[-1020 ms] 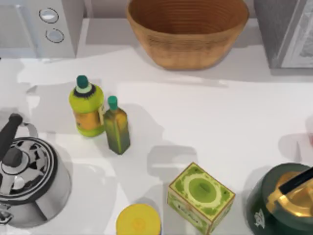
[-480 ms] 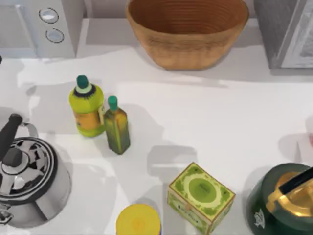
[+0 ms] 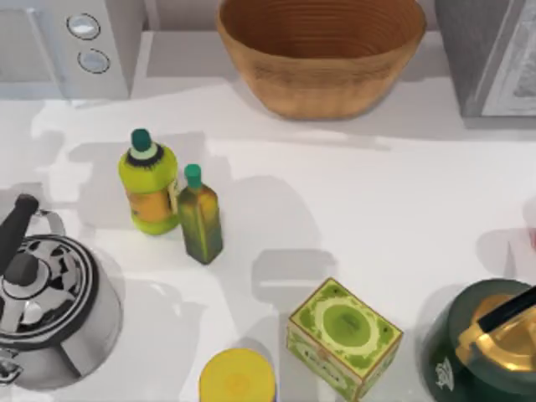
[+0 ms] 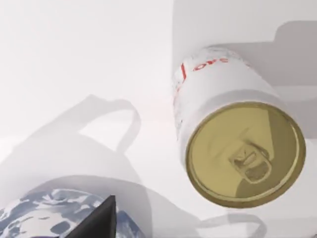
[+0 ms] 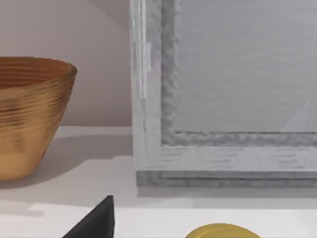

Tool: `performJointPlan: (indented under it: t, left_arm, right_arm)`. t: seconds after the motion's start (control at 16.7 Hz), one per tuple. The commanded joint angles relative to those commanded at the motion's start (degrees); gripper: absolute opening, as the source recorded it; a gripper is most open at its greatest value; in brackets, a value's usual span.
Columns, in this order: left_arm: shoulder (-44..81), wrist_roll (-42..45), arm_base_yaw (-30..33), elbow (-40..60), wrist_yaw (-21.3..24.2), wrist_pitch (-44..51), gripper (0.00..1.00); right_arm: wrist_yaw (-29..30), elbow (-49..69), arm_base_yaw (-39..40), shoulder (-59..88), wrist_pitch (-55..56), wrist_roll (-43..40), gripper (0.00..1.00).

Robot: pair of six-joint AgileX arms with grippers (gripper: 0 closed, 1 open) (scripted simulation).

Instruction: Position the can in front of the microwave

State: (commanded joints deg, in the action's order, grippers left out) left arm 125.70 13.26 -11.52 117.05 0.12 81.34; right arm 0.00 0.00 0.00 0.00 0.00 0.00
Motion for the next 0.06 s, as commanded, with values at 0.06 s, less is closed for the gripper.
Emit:
performJointPlan:
  t: [0.06]
  left_arm:
    - [0.01,0.00,0.00,0.19,-0.02,0.20,1.00]
  right_arm:
    - [0.00,0.00,0.00,0.00,0.00,0.00,1.00]
